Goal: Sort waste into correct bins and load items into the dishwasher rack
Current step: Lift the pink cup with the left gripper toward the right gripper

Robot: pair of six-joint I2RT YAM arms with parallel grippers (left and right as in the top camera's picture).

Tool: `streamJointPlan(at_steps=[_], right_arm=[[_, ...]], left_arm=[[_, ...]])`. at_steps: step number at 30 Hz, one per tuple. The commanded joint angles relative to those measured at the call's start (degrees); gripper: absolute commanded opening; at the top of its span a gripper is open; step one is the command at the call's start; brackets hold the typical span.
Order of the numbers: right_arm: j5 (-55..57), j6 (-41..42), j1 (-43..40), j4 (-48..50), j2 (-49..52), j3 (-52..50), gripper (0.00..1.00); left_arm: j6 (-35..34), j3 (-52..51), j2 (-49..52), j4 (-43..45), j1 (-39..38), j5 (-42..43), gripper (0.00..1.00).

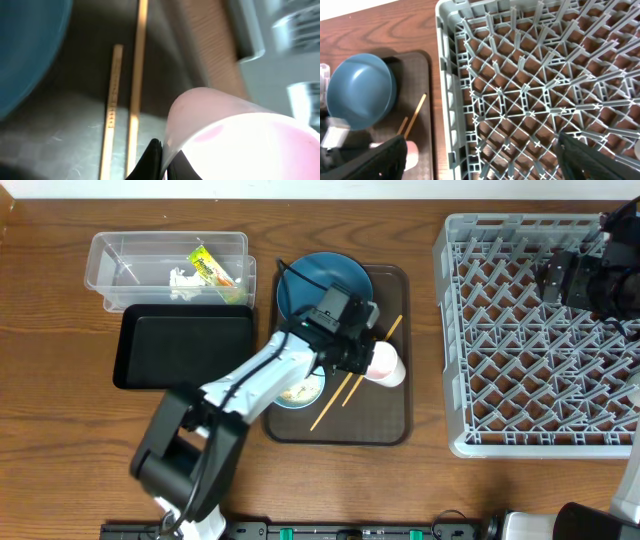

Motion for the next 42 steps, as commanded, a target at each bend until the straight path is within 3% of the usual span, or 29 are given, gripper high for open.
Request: streamJointPlan(at_steps=[1, 3, 9, 14, 23, 28, 37, 42], right_arm=[[-6.91, -4.5, 0.52, -0.94, 0.31, -0.26, 0.94], [-13.44, -8.57, 0.66, -0.96, 0.37, -0.79, 0.94], [-30.69, -21.97, 4.31, -0.92, 0.37, -5.97, 0.96], [-42.71, -30.91, 9.66, 1.03, 0.37, -12.33, 0.94], [-45.59, -32.0, 19.96, 8.76, 0.37, -18.95, 0.95], [-46.47, -31.95, 24.13, 13.14, 0.37, -20.46, 0.9], [-47.06, -31.69, 28.76, 18.56, 0.37, -20.81, 0.65], [-47.06, -30.32, 28.04, 20.87, 0.35, -20.79, 0.63]], left_arm=[[-5.29, 0.63, -7.54, -0.02, 5.05, 8.04, 0.06], [-8.35, 0.63, -9.25, 0.22, 7.8, 11.93, 0.06], [-19.39, 0.63, -10.36, 6.1, 17.4, 38.01, 0.06], [-23.54, 0.63, -10.29, 7.1, 19.82, 47.12, 0.06], [-25.11, 0.63, -10.29, 7.3, 19.43, 53.27, 0.06], [-26.64, 0.63, -10.29, 7.3, 19.37, 55.25, 0.06], [-27.19, 0.63, -10.29, 7.3, 19.39, 55.47, 0.06], [-27.21, 0.63, -10.29, 7.3, 19.39, 55.49, 0.06]])
